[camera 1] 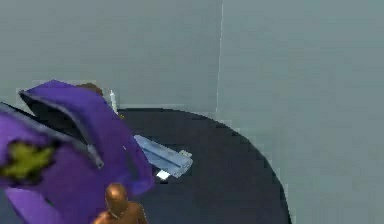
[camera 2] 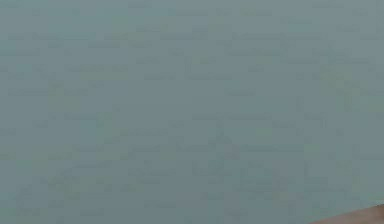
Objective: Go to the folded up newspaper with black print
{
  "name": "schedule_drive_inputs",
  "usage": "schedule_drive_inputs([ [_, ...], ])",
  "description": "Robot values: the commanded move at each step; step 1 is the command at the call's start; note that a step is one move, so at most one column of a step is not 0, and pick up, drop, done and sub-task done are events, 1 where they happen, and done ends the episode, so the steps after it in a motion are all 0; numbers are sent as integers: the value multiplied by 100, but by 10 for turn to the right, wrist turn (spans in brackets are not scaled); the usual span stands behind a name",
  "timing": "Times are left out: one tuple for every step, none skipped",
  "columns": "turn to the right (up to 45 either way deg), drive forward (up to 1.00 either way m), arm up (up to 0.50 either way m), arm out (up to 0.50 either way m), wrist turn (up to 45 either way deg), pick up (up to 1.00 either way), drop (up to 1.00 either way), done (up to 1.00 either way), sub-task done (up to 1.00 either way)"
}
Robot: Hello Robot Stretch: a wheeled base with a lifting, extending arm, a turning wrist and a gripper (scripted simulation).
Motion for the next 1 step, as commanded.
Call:
schedule_drive_inputs([
  [0,0,0,0,0,0,0,100,0],
])
